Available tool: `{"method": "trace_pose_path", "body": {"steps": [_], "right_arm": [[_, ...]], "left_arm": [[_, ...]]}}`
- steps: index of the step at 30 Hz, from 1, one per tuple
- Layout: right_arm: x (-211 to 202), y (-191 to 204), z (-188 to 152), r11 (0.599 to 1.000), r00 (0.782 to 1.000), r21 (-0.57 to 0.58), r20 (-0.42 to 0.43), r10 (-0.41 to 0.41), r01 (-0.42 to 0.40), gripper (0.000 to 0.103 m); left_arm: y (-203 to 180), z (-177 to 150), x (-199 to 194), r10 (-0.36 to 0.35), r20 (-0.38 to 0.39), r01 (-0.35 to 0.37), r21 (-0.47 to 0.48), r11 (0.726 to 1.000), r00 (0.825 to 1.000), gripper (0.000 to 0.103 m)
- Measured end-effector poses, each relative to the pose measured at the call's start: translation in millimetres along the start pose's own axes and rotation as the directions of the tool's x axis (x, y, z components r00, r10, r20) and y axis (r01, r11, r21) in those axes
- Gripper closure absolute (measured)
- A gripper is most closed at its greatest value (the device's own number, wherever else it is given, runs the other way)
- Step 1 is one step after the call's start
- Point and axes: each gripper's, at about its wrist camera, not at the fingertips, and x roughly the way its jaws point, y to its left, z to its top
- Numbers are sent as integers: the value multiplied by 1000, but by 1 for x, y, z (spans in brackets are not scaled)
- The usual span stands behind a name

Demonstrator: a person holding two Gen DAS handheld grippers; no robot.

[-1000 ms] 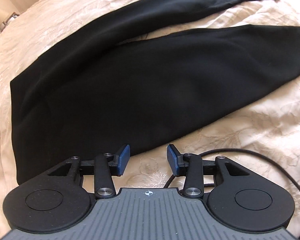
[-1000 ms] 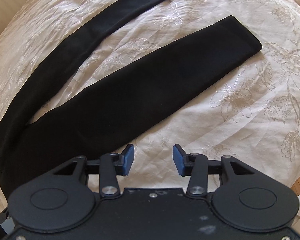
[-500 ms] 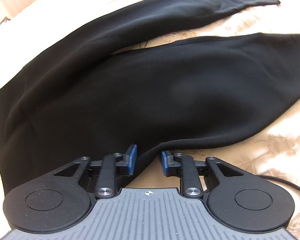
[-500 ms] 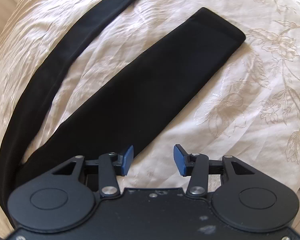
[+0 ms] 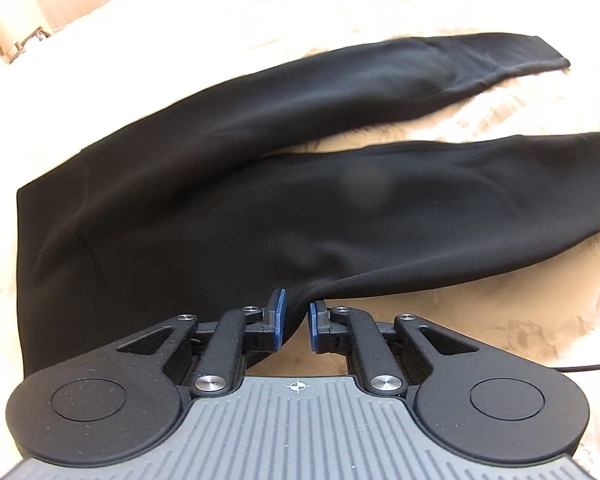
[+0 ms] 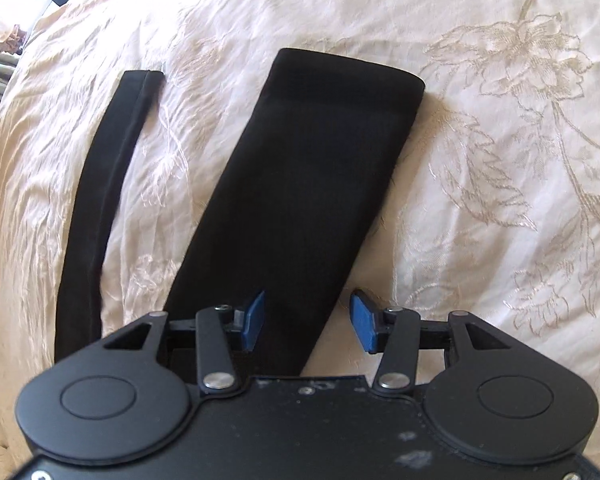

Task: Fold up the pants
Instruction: 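Grasp the trouser leg hems with the right tool while the left tool grasps the trousers, then lift the held trouser ends with both tools and fold them over the waistband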

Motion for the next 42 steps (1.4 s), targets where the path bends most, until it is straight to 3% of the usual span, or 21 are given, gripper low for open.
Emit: {"method": "trace_pose_path", "body": {"steps": [3, 9, 15, 20, 24, 32, 42], "right_arm": [[-2, 8, 7, 999, 999, -25, 16, 31, -30, 98], [-55, 18, 7, 985, 995, -152, 41, 88, -81, 99], [-100, 7, -9, 970, 999, -239, 22, 42, -36, 99], [-107, 1, -17, 973, 1000, -231, 17, -15, 18, 99], [-104, 25, -8, 969, 1000, -248, 13, -14, 17, 99], [-57, 121, 37, 950, 1000, -313, 2, 14, -12, 99], [47, 223, 92, 942, 998, -334, -39, -47, 31, 98]], "left_arm": [[0, 4, -12, 11, 18, -11, 13, 1000, 1000, 94], [9, -6, -51, 19, 69, -21, 35, 999, 997, 96], [9, -17, -83, 12, 66, -14, 33, 999, 998, 96], [10, -19, -96, 0, 54, -2, 34, 999, 999, 96], [23, 0, -92, -8, 53, 10, -23, 1000, 999, 96], [53, 78, -44, -10, 71, 18, -108, 994, 997, 97], [92, 165, 65, -6, -38, 0, -176, 984, 999, 96]]}}
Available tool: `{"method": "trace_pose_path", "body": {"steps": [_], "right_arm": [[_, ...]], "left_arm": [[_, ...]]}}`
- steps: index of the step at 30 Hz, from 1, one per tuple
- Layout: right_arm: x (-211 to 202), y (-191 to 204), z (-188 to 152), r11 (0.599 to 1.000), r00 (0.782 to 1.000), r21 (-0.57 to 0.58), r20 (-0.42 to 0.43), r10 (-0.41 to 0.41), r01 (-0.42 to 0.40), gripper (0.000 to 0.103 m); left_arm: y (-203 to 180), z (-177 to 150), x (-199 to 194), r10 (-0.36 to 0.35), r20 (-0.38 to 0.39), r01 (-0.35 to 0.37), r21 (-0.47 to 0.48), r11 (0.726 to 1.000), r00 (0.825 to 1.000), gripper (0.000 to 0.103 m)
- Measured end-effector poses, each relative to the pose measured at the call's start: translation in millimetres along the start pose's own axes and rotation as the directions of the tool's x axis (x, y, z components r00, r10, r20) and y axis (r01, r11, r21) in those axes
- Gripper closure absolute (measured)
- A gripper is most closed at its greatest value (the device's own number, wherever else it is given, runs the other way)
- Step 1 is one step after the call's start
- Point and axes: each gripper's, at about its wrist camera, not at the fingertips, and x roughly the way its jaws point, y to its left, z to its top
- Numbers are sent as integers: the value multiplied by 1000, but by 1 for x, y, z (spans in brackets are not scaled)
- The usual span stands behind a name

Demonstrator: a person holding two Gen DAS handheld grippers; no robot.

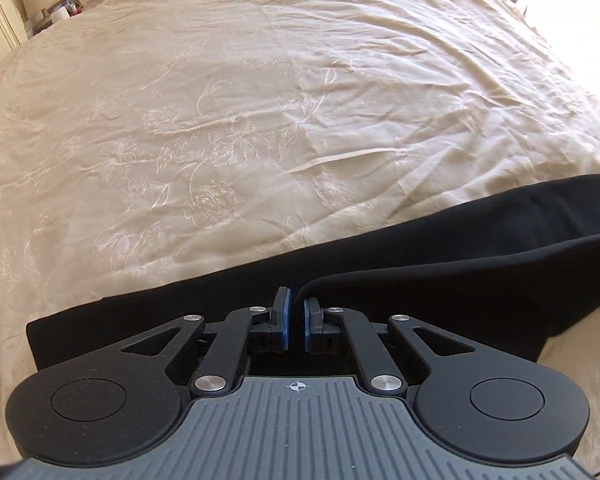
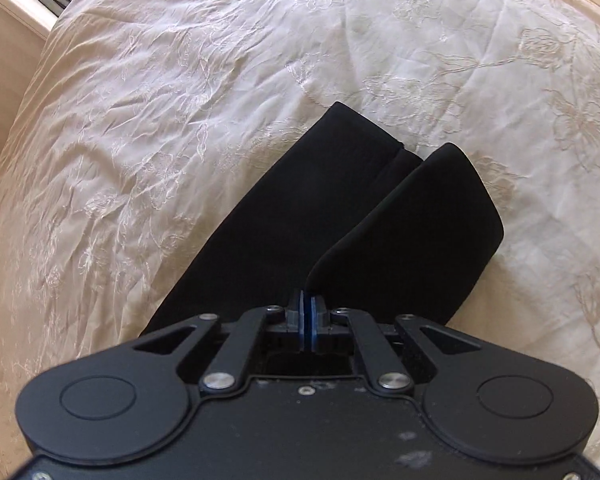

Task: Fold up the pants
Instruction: 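Lift the held trouser ends with both tools and fold them over the waistband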

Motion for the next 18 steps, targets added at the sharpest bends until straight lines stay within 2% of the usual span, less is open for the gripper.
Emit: {"method": "trace_pose_path", "body": {"steps": [6, 8, 10, 13, 18], "right_arm": [[47, 28, 27, 998, 998, -30, -41, -50, 49, 96], [52, 33, 32, 998, 999, -66, -22, -25, 24, 89], [46, 37, 37, 993, 999, -120, 41, 28, -23, 89], [25, 31, 44, 984, 990, -174, 124, 71, -49, 82], [1, -3, 51, 978, 980, -203, 179, 91, -54, 78]], "left_arm": [[4, 15, 45, -8, -86, 6, -13, 1000, 996, 96], [4, 14, 51, 0, -99, -1, -15, 1000, 995, 96], [4, 13, 54, 0, -105, -1, -15, 1000, 994, 96], [3, 13, 55, 4, -103, -5, -10, 1000, 995, 96], [1, 12, 55, 20, -96, -21, -9, 1000, 995, 96]]}}
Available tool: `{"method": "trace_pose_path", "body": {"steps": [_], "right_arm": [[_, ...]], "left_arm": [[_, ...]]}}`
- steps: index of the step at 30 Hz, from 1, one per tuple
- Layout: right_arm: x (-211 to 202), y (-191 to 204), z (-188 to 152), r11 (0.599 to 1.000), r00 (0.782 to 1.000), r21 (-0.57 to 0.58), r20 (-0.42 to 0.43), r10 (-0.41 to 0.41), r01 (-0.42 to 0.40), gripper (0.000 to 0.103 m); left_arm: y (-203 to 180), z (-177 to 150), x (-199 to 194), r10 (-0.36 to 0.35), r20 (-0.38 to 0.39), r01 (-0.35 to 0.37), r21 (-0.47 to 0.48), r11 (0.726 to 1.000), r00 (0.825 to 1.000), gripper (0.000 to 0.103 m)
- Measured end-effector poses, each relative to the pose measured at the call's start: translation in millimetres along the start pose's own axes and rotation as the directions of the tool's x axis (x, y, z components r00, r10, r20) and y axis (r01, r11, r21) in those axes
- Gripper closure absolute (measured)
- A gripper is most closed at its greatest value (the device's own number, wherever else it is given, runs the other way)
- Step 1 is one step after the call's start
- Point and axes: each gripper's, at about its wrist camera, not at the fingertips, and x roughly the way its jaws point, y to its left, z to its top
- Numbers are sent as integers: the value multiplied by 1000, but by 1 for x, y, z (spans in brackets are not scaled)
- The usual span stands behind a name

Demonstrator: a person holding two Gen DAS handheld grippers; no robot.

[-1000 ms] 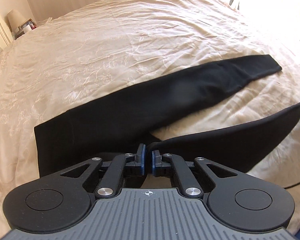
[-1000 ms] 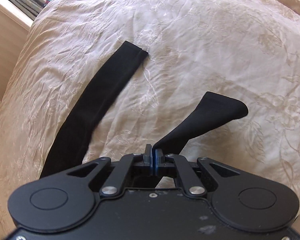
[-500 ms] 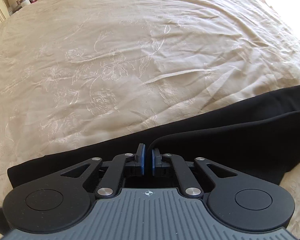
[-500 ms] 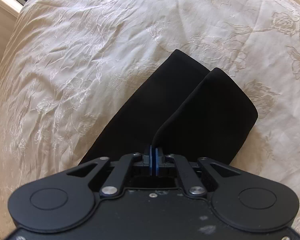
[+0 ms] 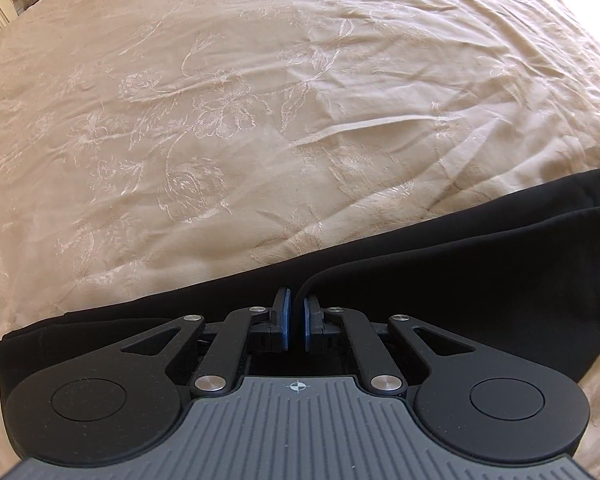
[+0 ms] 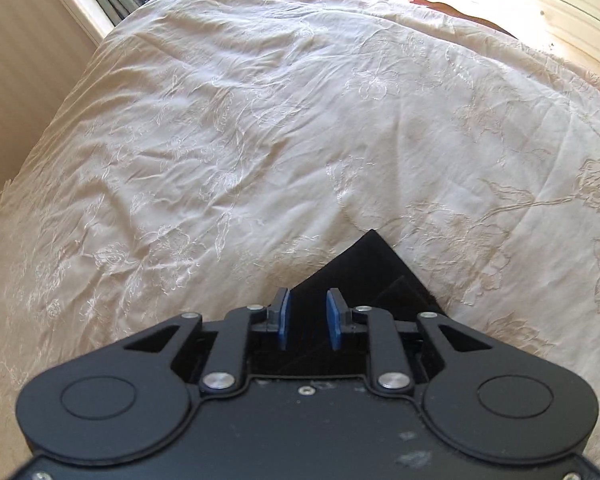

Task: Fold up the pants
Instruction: 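Lift the held trouser ends with both tools and fold them over the waistband, then lower the folded trousers and open both tools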

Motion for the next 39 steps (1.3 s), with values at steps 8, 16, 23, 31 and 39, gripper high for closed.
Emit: {"method": "trace_pose_path", "body": {"steps": [8, 16, 23, 31, 39], "right_arm": [[-2, -36, -2, 991, 997, -111, 16, -74, 75, 72], [24, -26, -6, 951, 994, -299, -54, -97, 77, 70], [-1, -12, -5, 954, 999, -297, 19, -37, 41, 93], [29, 5, 18, 947, 994, -303, 32, -102, 107, 92], [63, 10, 10, 916, 978, -350, -5, -209, 194, 87]], "left_arm": [[-3, -1, -2, 16, 3, -16, 7, 1000, 1000, 96], [-5, -2, -1, 26, 1, -26, -7, 1000, 1000, 96], [2, 2, -19, 21, 35, -19, -71, 997, 999, 96], [7, 15, 2, 9, -10, -10, -70, 998, 1000, 96], [31, 25, 9, -100, -69, 91, -120, 989, 993, 90]]}}
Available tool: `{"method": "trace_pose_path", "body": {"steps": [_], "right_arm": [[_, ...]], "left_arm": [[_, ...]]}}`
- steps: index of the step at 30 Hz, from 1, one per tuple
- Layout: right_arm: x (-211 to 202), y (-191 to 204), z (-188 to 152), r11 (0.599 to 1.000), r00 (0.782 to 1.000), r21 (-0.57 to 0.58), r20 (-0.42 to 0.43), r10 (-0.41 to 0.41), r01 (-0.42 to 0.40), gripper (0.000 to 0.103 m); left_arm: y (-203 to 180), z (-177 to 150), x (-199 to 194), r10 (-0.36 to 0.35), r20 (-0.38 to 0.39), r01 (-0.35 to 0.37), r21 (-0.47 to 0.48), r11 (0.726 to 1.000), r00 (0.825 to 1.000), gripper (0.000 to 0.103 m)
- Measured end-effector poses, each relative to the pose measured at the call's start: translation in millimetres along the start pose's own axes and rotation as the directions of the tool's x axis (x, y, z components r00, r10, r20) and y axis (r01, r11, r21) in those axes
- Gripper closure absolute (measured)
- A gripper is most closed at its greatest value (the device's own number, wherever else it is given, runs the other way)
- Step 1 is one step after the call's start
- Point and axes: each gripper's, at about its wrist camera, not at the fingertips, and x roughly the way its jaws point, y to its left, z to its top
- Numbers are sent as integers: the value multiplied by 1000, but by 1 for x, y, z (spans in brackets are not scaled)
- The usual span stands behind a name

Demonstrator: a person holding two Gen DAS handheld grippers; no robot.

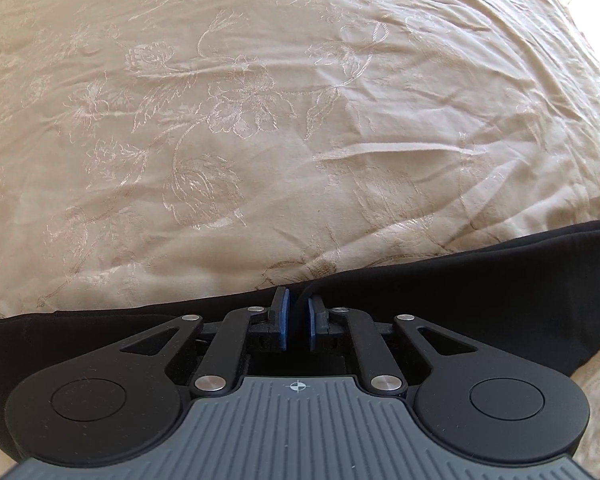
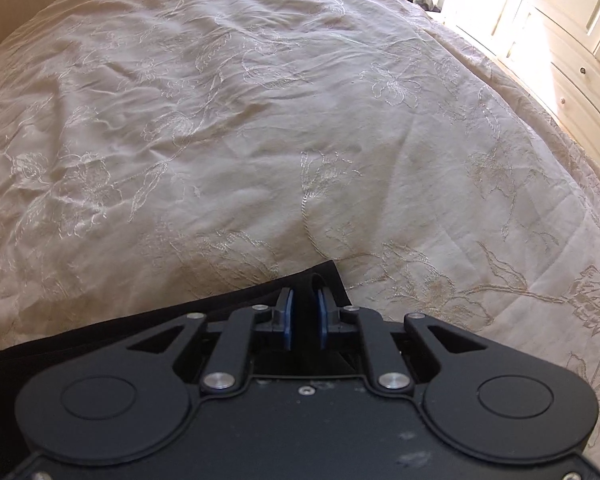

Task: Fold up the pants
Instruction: 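Lower the folded trousers and open both tools, then close the right tool on the folded edge of the trousers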

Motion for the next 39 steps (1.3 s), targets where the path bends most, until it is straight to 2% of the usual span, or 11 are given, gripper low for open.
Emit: {"method": "trace_pose_path", "body": {"steps": [1, 4, 8, 13, 17, 23, 26, 29, 32, 35, 39], "right_arm": [[-1, 0, 1, 1000, 1000, 2, 2, 0, 0, 82], [-13, -4, 4, 999, 1000, 35, 28, -1, 0, 80], [-43, -6, 4, 998, 996, 60, 92, 7, -13, 80], [-99, 8, -11, 988, 974, 32, 175, 144, -152, 80], [-132, 36, -40, 959, 941, -62, 185, 283, -277, 79], [-159, 102, -112, 867, 877, -195, 58, 478, -459, 77], [-167, 142, -151, 816, 845, -245, -29, 534, -524, 77], [-174, 182, -184, 764, 812, -288, -106, 574, -578, 77], [-184, 229, -220, 726, 798, -341, -170, 578, -598, 77], [-185, 267, -243, 707, 794, -364, -211, 571, -606, 77], [-179, 312, -266, 723, 816, -379, -238, 527, -578, 77]], "left_arm": [[2, 2, -4, -1, 4, 1, 7, 1000, 1000, 88], [0, 8, -19, 57, 38, -59, 74, 996, 998, 77], [6, 18, -43, 187, 98, -195, 86, 977, 978, 76], [23, 8, -90, 211, 146, -209, -31, 978, 967, 76], [31, -33, -116, 234, 138, -223, -90, 971, 962, 75], [41, -124, -125, 257, 54, -248, -129, 960, 965, 75], [49, -163, -118, 238, 13, -233, -148, 961, 971, 75], [59, -187, -107, 233, -12, -232, -142, 962, 973, 75], [71, -195, -97, 225, -7, -225, -119, 967, 974, 75], [84, -190, -93, 215, 29, -212, -83, 974, 976, 75], [106, -170, -90, 210, 104, -208, -26, 978, 972, 75]]}}
